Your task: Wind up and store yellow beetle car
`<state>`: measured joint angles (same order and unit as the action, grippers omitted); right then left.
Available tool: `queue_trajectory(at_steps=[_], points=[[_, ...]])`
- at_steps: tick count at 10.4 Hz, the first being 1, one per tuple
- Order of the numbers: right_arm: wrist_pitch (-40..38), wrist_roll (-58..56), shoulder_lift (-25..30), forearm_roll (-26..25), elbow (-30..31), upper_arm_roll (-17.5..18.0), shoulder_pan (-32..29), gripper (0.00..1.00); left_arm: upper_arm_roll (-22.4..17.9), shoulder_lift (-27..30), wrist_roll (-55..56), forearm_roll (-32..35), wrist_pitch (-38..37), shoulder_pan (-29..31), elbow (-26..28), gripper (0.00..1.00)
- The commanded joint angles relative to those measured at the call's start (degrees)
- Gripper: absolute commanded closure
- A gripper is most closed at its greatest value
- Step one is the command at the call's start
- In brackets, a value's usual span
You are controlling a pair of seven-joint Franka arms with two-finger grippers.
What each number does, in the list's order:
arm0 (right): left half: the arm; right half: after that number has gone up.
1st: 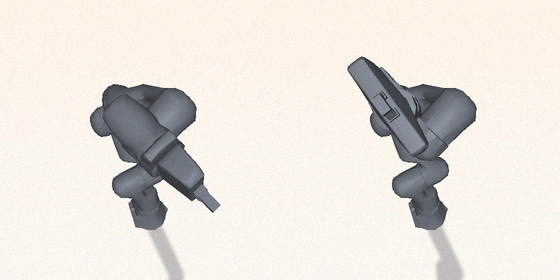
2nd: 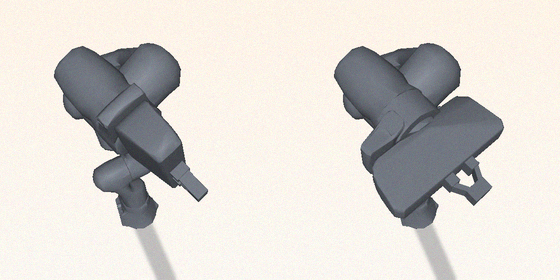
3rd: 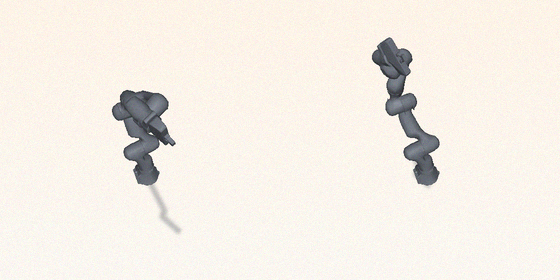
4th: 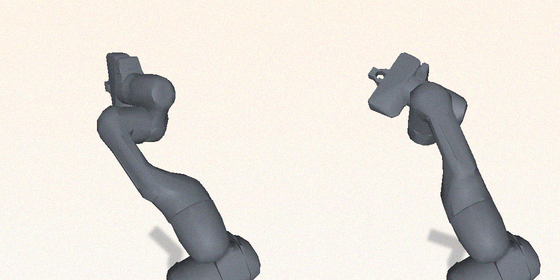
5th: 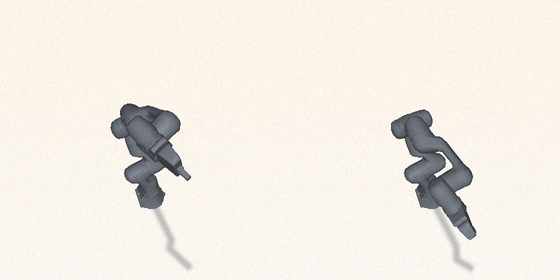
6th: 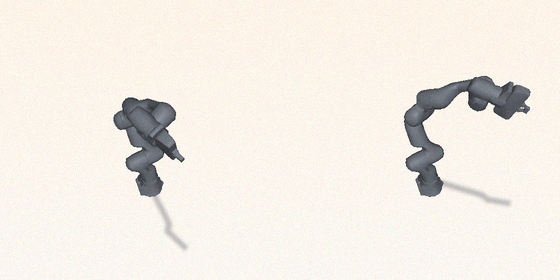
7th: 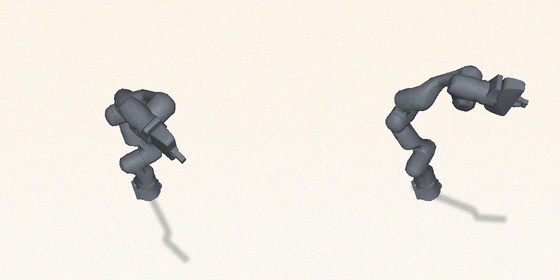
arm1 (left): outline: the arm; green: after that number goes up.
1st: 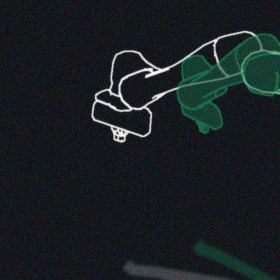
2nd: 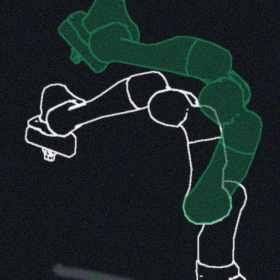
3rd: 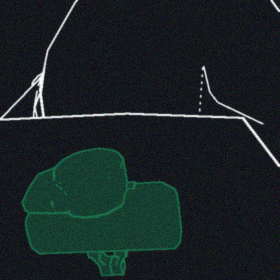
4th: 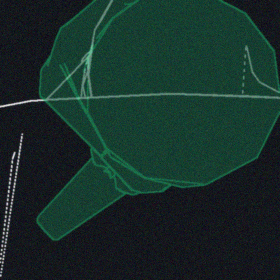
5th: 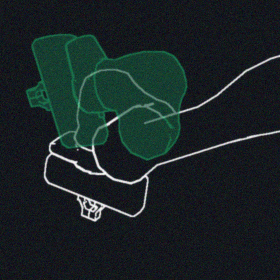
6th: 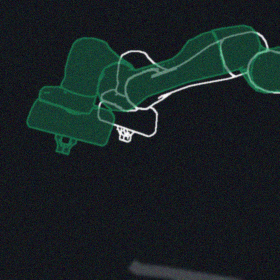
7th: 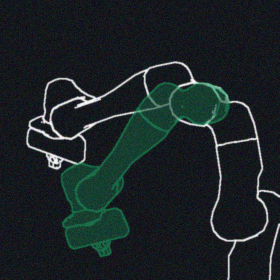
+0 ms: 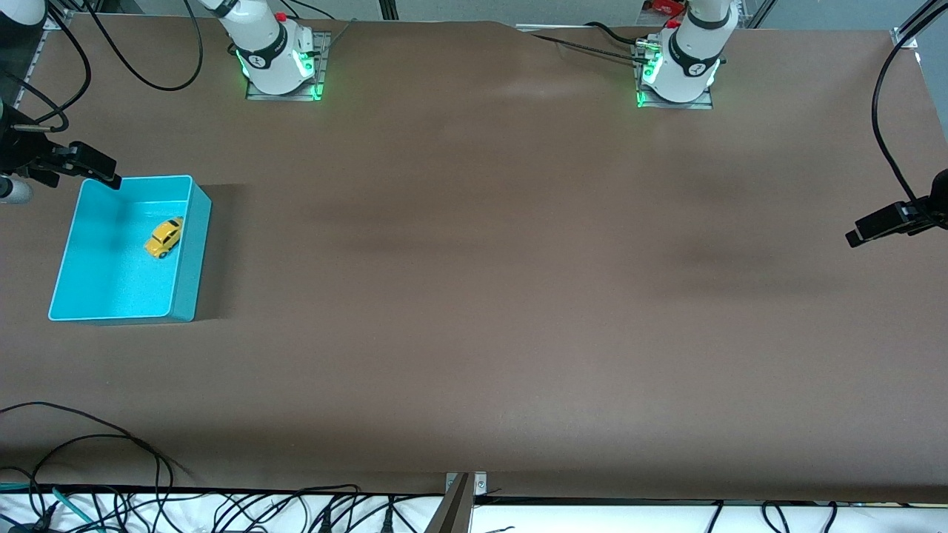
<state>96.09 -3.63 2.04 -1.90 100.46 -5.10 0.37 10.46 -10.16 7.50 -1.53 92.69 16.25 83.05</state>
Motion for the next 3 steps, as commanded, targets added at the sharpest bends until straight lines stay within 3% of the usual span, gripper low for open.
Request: queue_trajectory(at_steps=[1, 2, 3], points=[[-1.3, 0.2, -0.9, 1.1, -1.7, 0.1, -0.3, 0.0, -3.7, 1.6, -1.0, -0.8, -0.7, -3.9, 0.4, 0.0], [-1.3, 0.2, -0.9, 1.1, -1.8, 0.1, -0.3, 0.0, -9.0, 2.1, -1.1, -0.9, -1.5, -9.0, 0.5, 0.01], [-1.3, 0.2, -1.0, 1.1, -1.8, 0.1, -0.3, 0.0, -11.5, 2.5, -1.1, -0.9, -1.8, -11.3, 0.5, 0.01]])
